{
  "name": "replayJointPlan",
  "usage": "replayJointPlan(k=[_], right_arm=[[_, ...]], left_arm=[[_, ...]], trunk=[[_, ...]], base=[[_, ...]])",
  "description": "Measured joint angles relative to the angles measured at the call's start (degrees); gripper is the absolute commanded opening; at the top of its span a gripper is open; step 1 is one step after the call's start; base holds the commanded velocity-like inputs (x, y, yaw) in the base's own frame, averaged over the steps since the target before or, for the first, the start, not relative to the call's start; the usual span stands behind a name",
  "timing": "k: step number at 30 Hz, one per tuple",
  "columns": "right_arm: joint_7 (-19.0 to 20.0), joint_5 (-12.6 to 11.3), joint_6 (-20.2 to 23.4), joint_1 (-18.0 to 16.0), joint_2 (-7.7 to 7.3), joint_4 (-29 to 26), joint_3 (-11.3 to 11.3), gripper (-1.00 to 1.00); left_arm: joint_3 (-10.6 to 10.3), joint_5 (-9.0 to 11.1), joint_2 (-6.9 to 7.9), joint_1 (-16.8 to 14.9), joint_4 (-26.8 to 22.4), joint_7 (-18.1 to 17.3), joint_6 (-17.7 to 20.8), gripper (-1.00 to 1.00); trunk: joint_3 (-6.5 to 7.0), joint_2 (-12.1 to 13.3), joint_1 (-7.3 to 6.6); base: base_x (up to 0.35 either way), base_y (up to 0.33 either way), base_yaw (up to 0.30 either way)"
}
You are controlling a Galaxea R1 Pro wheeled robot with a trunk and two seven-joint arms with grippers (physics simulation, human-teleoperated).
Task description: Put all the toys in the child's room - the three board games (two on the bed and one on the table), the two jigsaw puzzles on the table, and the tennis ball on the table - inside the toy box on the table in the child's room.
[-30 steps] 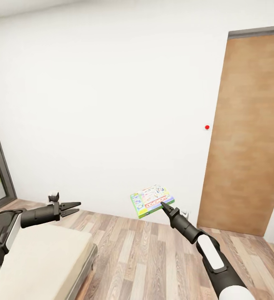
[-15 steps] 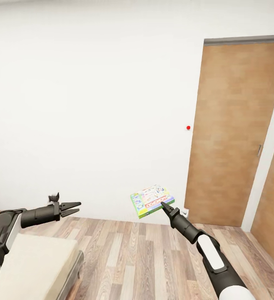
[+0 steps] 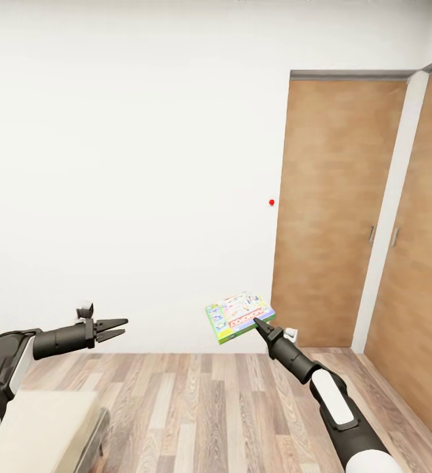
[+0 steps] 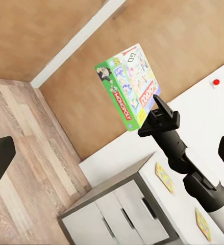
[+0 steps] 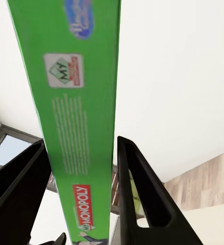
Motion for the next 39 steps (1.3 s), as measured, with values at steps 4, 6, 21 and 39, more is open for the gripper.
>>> replayJointPlan(k=[4,6,21,39], right_arm=[[0.05,-0.02,0.08,-0.02,-0.01,0.04,0.02,-1.00],[0.06,-0.04,0.08,-0.03,-0.01,-0.01,-0.03,-1.00],[0.10,-0.03,0.02,-0.02,-0.01,-0.22,-0.11,-1.00],[-8.78,3.69,15.52,5.17,-0.30,-21.25,-6.74,-1.00]], left_arm=[[-0.05,0.00,0.06,0.01,-0.01,0.00,0.00,1.00],[-0.06,0.00,0.04,0.01,-0.01,0.00,0.00,1.00],[-0.08,0.00,0.05,0.01,-0.01,-0.06,0.00,1.00],[0.01,0.01,0.10,0.01,-0.02,-0.26,0.00,1.00]], trunk=[[0.03,0.00,0.00],[0.03,0.00,0.00],[-0.52,0.00,0.00],[-0.53,0.00,0.00]], base=[[0.000,0.000,-0.038],[0.000,0.000,-0.010],[0.000,0.000,-0.001],[0.000,0.000,0.000]])
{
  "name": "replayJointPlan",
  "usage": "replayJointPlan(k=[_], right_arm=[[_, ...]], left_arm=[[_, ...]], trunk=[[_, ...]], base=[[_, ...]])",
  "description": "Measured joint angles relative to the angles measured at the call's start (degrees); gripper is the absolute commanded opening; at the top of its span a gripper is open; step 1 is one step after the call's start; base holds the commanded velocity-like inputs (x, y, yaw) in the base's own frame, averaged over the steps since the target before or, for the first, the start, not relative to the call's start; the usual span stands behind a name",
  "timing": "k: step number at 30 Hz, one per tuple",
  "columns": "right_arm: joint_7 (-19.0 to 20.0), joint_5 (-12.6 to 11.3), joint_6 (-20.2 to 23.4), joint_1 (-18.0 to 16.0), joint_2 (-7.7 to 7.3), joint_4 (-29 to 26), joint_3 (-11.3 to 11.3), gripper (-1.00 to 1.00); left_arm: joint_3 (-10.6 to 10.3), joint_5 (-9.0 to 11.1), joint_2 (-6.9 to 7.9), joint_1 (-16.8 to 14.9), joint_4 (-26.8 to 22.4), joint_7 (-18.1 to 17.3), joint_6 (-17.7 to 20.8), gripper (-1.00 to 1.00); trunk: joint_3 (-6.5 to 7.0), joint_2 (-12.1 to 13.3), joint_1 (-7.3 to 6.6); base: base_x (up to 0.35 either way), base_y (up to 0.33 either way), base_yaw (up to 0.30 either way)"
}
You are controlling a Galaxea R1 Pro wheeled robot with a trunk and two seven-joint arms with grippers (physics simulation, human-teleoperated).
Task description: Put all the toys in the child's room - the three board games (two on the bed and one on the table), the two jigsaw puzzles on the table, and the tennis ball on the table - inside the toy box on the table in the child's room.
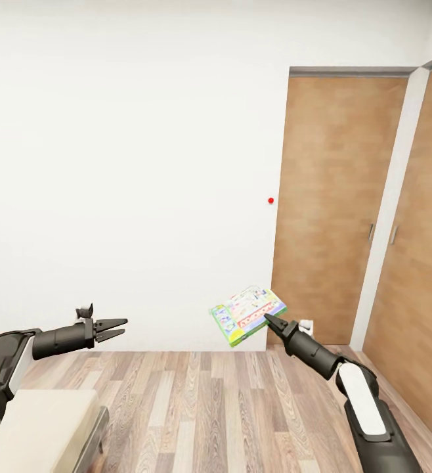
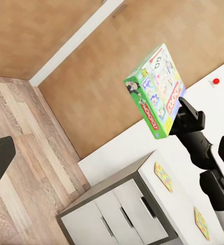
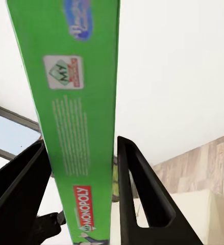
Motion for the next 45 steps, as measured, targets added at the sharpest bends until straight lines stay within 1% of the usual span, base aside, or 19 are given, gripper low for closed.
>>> replayJointPlan(k=[1,4,6,9,14,18,25,33,45], right_arm=[[0.20,-0.02,0.87,0.54,0.00,-0.66,-1.28,-1.00],[0.66,-0.12,2.02,1.36,0.07,-1.90,-3.72,-1.00],[0.83,-0.08,2.34,1.71,0.10,-2.32,-4.59,-1.00],[0.94,-0.14,2.55,2.05,0.11,-2.53,-5.08,-1.00],[0.96,-0.10,2.52,2.10,0.12,-2.54,-5.19,-1.00],[0.96,-0.09,2.50,2.12,0.11,-2.48,-5.22,-1.00],[0.95,-0.03,2.49,2.13,0.11,-2.25,-5.23,-1.00],[0.96,0.08,2.47,2.13,0.11,-2.06,-5.23,-1.00],[1.02,0.18,2.36,2.13,0.11,-1.97,-5.16,-1.00]], left_arm=[[0.00,0.00,0.00,0.00,0.00,0.00,0.00,1.00],[-0.03,0.00,0.00,0.00,0.00,0.00,0.00,1.00],[-0.07,0.00,0.00,0.00,0.00,0.00,0.00,1.00],[-0.09,0.10,-0.01,0.00,0.00,-0.04,0.00,1.00],[-0.12,0.24,-0.01,0.00,0.00,-0.22,-0.01,1.00],[-0.15,0.24,-0.02,-0.02,0.01,-0.37,-0.01,1.00],[-0.16,0.25,-0.02,-0.02,0.02,-0.44,-0.01,1.00],[-0.17,0.26,-0.02,-0.02,0.03,-0.44,-0.01,1.00],[-0.15,0.26,-0.02,-0.02,0.03,-0.44,-0.01,1.00]], trunk=[[0.00,0.00,0.00],[0.00,0.00,0.00],[0.00,0.00,0.00],[0.00,0.00,0.00],[0.00,0.00,0.00],[0.00,0.01,0.01],[0.00,0.00,0.00],[0.00,0.00,0.00],[0.00,0.00,0.00]], base=[[0.000,0.000,0.000],[0.000,0.000,0.000],[0.000,0.000,0.000],[0.000,0.000,0.000],[-0.001,0.000,-0.014],[-0.085,0.049,-0.181],[-0.096,0.082,-0.259],[-0.012,0.008,-0.280],[-0.108,0.000,-0.282]])
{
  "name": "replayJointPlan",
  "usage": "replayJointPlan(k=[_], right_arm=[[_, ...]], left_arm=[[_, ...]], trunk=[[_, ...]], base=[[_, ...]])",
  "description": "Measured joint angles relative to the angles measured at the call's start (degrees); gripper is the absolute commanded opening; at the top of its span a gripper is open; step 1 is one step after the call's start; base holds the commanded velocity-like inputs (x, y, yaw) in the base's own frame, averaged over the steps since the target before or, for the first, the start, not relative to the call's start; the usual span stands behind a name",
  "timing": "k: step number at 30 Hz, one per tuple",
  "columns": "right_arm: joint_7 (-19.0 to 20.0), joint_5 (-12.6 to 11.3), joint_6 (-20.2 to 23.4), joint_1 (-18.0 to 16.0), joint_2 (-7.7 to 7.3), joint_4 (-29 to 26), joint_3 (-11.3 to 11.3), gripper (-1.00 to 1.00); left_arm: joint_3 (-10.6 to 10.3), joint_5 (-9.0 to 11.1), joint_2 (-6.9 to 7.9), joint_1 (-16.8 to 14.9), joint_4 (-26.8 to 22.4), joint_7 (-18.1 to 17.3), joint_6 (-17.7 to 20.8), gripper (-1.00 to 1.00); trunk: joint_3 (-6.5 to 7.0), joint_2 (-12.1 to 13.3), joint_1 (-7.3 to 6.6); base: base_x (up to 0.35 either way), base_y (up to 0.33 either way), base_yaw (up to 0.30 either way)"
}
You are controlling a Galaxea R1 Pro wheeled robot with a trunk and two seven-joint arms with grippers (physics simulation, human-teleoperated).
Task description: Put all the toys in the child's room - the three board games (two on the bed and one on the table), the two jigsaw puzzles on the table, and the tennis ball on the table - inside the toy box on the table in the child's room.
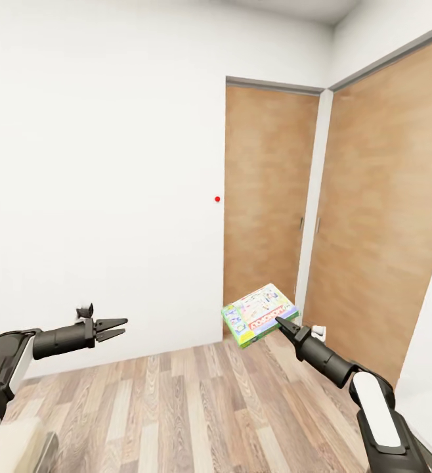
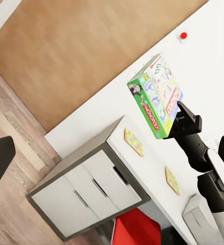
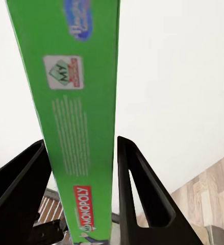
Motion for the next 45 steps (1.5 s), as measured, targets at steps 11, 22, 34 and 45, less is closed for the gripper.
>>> replayJointPlan(k=[11,22,34,45], right_arm=[[0.04,-0.33,-0.04,0.00,0.07,0.05,0.02,-1.00],[0.03,-0.23,-0.07,-0.01,0.07,0.05,0.02,-1.00],[0.03,-0.13,-0.24,0.00,0.09,0.06,0.02,-1.00],[0.03,-0.12,-0.27,0.00,0.09,0.06,0.02,-1.00]], left_arm=[[0.02,-0.08,0.00,0.00,-0.01,-0.01,0.00,1.00],[-0.02,0.00,0.00,0.00,0.00,-0.09,0.00,1.00],[-0.03,-0.01,0.01,0.00,0.00,-0.09,0.00,1.00],[-0.02,0.00,0.00,0.00,0.00,-0.09,0.00,1.00]], trunk=[[0.00,0.00,-0.01],[0.00,0.00,0.01],[0.00,0.00,0.00],[0.00,0.00,0.00]], base=[[0.007,0.089,-0.282],[-0.040,0.025,-0.282],[-0.062,0.046,-0.282],[-0.006,0.008,-0.282]])
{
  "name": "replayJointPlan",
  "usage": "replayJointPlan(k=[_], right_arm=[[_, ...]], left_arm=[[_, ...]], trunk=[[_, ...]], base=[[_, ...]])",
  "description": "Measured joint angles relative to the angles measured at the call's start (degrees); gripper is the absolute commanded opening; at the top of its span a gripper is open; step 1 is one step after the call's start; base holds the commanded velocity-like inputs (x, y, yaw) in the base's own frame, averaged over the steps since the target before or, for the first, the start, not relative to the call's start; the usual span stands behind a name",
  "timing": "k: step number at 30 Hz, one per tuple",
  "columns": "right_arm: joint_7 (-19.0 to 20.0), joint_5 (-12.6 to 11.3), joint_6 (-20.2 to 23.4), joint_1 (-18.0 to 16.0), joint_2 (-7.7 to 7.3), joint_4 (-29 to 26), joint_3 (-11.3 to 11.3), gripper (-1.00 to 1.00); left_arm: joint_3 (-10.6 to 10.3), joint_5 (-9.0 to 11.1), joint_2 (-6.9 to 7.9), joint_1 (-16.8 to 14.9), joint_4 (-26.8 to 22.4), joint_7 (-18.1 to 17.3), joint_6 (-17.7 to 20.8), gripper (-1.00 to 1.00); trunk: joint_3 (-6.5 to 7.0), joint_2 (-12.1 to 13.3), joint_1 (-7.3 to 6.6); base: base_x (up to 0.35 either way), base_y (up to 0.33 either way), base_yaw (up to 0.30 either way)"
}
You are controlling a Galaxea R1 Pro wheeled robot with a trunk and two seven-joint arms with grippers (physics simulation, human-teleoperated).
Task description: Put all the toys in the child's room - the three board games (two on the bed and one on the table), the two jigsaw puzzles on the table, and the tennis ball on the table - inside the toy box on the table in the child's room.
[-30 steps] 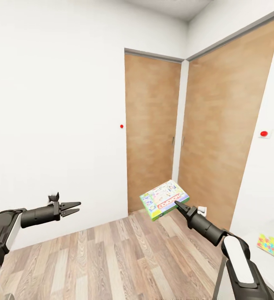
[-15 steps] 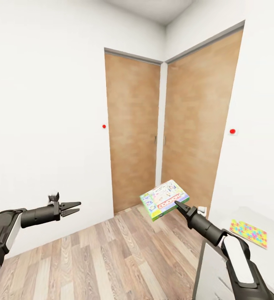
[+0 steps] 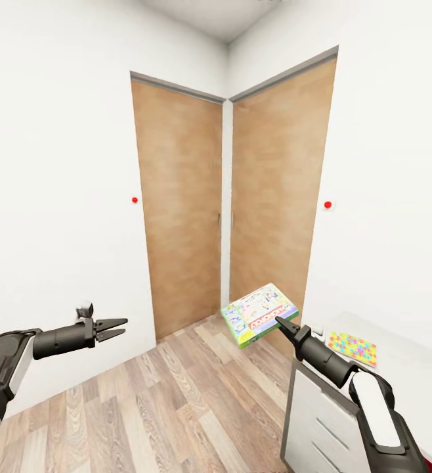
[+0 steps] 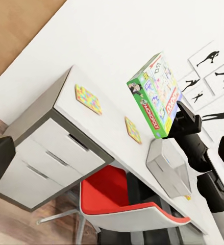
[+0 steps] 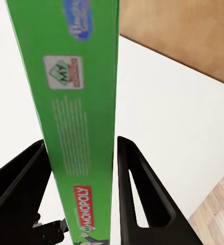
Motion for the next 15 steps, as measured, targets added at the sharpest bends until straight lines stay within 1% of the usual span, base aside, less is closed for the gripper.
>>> replayJointPlan(k=[15], right_arm=[[0.02,-0.04,0.00,0.00,0.00,0.00,0.00,-1.00]], left_arm=[[0.07,0.00,0.08,0.00,0.00,0.00,0.00,1.00]], trunk=[[0.00,0.00,0.00]], base=[[0.000,0.000,-0.282]])
